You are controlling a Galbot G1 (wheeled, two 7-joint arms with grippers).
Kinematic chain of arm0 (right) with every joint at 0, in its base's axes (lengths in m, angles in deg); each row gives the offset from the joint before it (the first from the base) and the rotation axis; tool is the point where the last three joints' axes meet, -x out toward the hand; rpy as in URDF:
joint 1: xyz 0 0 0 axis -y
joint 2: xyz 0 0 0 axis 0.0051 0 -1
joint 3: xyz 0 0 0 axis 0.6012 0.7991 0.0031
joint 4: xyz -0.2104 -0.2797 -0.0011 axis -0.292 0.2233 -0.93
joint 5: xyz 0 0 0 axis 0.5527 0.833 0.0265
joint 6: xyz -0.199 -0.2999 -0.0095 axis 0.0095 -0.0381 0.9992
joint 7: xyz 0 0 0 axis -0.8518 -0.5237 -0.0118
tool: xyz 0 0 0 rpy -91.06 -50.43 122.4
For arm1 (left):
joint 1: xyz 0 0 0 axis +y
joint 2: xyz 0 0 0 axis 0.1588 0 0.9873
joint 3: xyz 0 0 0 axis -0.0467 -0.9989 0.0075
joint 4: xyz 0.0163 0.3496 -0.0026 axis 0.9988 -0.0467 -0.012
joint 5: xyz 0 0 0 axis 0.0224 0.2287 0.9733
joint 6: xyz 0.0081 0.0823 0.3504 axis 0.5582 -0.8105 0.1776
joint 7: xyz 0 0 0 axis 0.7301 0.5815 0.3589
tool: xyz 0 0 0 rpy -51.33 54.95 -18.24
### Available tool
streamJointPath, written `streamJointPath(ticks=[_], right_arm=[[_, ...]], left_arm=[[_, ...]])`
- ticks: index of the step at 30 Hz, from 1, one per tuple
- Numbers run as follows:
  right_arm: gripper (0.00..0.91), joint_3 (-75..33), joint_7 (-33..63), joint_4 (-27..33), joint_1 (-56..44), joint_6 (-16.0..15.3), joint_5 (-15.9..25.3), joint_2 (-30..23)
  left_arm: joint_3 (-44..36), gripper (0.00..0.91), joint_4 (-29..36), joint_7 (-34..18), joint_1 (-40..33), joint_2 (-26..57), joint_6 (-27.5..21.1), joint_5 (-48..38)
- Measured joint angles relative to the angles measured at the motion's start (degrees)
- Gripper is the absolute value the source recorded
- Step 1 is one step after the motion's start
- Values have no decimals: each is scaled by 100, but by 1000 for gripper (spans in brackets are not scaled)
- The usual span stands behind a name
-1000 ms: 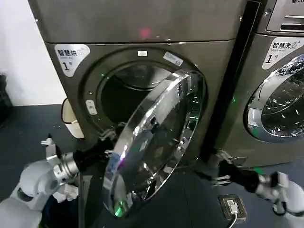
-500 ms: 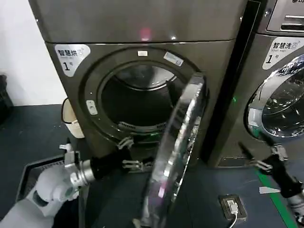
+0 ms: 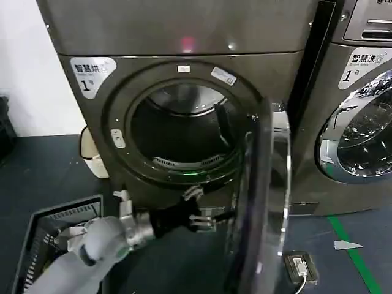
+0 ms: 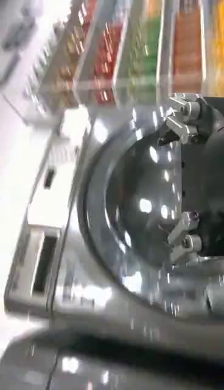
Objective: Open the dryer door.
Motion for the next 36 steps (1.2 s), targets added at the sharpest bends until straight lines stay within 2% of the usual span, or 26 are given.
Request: streamJointPath(ticks=[5,9,12,18,23,30,36], right_arm=[[907,-464,573,7,-115,-314,45,179],[907,-740,658,91,-204,-289,189,258],[907,-889,659,55,-229,-298,223,231],[907,-1122,672,33,-282,-301,233,274],[907,-1302,726,79,-308,-311,241,332],[907,-1522,824,126,-386,-344,607,378],[907,-1703,885,168,-438,-418,649,432]], left_arm=[[-594,907,-231,-115,-449,-222,207,-10],[-973,907,-450,-292,-735,-402,356,120],[-1270,907,-660,-468,-914,-529,598,334],[-1733,907,-1096,-669,-1227,-751,759,692],[-1988,907,-1324,-729,-1348,-864,829,800],[-2231,907,-1542,-870,-1504,-1118,875,881],[-2476,907,-1814,-958,-1706,-1357,1084,982]])
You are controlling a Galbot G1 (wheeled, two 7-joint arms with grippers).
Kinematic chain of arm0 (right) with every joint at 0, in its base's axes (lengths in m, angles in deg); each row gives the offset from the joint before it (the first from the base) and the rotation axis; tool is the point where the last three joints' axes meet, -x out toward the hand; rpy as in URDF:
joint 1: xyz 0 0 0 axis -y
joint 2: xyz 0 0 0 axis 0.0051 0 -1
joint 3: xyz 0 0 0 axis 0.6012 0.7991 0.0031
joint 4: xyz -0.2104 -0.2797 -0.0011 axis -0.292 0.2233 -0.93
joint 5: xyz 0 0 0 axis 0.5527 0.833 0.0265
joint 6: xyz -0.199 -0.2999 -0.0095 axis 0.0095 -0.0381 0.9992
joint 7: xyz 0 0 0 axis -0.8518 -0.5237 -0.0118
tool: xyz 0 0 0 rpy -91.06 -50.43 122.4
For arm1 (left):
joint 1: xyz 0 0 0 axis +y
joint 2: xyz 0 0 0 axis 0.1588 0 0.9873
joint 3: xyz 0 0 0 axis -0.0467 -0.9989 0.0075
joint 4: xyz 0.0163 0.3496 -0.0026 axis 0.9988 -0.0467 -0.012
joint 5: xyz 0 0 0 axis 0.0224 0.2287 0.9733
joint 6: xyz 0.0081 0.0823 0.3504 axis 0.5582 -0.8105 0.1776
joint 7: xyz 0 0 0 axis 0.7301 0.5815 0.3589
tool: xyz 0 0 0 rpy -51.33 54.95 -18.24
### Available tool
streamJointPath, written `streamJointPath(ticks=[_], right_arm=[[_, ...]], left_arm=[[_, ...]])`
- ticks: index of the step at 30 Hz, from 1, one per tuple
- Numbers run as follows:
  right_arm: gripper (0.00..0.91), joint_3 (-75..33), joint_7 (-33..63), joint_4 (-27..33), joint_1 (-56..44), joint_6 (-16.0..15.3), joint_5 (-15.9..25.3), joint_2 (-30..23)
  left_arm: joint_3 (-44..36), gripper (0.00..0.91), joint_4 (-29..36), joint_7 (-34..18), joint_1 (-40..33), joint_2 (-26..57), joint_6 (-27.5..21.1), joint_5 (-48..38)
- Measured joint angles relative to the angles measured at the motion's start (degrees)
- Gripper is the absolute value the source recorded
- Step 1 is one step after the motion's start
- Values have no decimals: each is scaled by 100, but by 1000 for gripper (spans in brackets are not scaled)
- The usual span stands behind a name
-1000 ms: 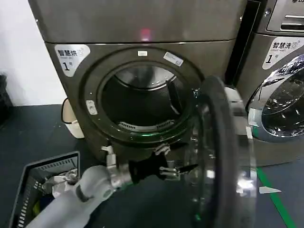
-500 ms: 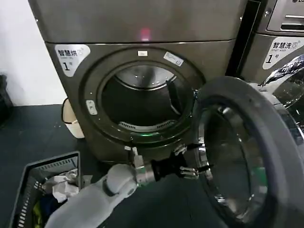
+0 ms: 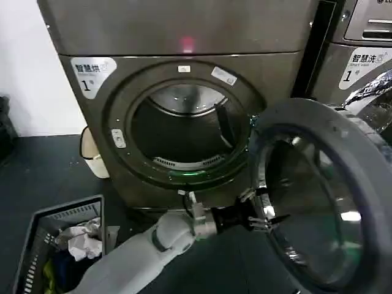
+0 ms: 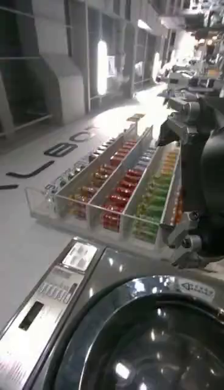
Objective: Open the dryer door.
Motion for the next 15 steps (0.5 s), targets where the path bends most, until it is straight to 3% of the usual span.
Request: streamJointPath(ticks=[15], right_arm=[[907,-251,-32,62,-54,25,1,49]], left_arm=[[-419,907,-715,-312,-460,-892,80,70]])
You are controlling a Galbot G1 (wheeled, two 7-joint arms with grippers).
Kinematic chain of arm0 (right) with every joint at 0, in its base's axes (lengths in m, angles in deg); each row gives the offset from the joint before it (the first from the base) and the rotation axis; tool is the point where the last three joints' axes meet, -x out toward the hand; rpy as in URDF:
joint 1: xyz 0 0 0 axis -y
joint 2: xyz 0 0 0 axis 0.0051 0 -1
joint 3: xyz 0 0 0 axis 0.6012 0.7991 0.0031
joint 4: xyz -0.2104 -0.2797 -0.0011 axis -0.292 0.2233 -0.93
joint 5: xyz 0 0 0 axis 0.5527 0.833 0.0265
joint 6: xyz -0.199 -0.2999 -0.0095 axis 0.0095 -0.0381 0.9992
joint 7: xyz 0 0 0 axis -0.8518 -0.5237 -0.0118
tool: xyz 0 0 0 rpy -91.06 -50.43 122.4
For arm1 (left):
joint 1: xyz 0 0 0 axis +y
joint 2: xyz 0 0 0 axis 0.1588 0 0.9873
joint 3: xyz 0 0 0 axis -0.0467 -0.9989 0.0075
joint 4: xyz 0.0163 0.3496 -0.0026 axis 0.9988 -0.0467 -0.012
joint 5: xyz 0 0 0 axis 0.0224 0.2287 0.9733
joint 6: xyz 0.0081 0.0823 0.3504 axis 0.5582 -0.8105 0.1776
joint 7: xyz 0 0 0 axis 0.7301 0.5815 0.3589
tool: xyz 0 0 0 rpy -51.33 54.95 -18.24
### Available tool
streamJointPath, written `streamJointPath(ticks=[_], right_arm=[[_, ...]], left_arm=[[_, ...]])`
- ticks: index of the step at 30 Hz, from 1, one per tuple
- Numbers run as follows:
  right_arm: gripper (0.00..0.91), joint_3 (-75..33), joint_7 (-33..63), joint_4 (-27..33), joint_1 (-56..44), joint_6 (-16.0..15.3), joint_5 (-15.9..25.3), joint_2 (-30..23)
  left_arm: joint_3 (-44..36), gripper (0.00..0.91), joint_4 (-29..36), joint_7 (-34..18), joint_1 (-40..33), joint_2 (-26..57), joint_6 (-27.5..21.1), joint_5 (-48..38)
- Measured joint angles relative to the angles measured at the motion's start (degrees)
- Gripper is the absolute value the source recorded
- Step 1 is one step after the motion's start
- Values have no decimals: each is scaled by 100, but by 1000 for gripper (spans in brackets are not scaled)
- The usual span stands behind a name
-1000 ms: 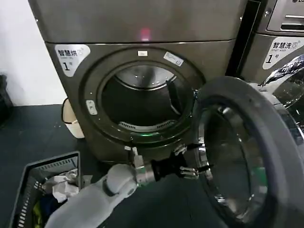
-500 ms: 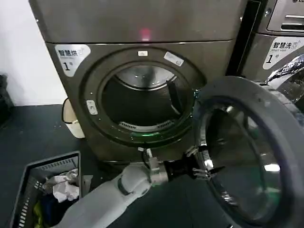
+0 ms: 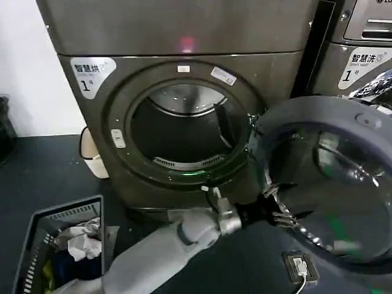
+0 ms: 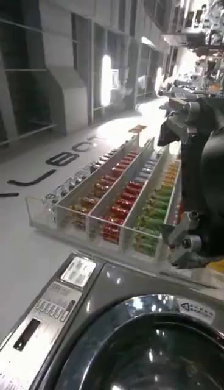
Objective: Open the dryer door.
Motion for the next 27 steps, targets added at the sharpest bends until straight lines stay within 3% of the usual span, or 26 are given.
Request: streamJointPath(ticks=[13,27], right_arm=[[907,-91,4,77,-52,101,-25,93],[907,-217,9,116,-149,115,-33,100]], left_arm=[[-6,907,-614,-663,-103,-506,395,724],[-13,907,-953,-1006,-216,-744,451,1088]])
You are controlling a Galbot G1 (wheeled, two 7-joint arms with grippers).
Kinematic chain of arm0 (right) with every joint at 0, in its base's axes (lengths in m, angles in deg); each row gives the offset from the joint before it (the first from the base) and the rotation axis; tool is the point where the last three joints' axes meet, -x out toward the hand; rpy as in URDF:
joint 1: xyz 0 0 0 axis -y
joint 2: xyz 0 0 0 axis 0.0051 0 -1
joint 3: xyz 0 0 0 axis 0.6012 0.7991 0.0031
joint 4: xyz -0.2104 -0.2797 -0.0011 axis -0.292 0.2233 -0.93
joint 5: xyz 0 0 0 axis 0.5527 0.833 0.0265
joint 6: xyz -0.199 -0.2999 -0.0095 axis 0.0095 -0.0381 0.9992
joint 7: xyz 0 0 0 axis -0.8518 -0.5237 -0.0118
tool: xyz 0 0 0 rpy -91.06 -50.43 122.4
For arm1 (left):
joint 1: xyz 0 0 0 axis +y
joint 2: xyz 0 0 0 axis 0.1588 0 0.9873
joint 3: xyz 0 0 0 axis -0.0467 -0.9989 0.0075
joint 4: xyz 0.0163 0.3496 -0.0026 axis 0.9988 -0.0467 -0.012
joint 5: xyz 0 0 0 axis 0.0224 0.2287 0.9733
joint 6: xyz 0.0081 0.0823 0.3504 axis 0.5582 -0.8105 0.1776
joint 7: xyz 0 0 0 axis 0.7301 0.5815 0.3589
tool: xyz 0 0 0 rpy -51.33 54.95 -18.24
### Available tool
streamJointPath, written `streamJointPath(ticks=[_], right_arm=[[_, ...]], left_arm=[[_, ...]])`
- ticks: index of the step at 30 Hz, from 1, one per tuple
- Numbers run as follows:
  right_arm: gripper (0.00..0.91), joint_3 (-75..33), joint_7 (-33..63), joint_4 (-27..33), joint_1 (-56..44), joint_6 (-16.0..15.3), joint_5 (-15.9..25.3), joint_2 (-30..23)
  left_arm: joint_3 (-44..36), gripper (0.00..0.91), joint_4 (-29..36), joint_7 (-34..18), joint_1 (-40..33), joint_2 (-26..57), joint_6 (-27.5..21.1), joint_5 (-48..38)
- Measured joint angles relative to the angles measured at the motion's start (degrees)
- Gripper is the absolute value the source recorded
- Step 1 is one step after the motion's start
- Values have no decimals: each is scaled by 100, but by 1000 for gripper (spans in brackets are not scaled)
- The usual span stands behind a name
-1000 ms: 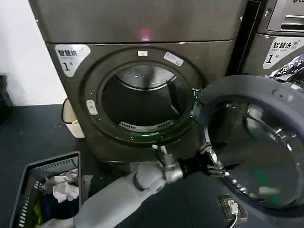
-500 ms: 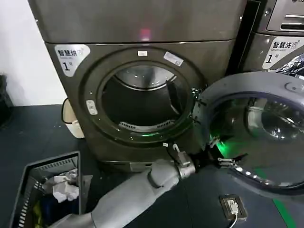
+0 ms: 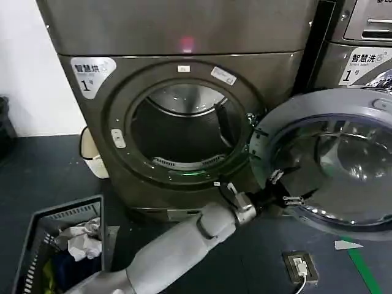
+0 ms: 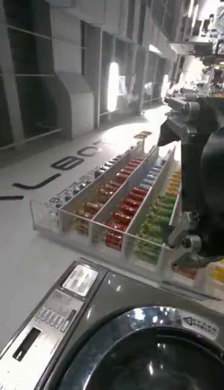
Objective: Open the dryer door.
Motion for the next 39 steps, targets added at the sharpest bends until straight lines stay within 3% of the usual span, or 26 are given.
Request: streamJointPath(ticks=[13,19,31,39], right_arm=[[907,114,5,-20,120,28,12,-8],[907,73,-25,-51,83,73,7,7],[907,-167,-12,-188,224,191,51,75],[907,-405,157,-320,362,281,209,90]], left_arm=[[14,907,220,-59,75,199,5,-59],[-6,907,583,252,91,551,74,-511],[189,907,1782,566,584,2034,338,-1247],[605,907,2893,539,991,3549,-166,-1911]])
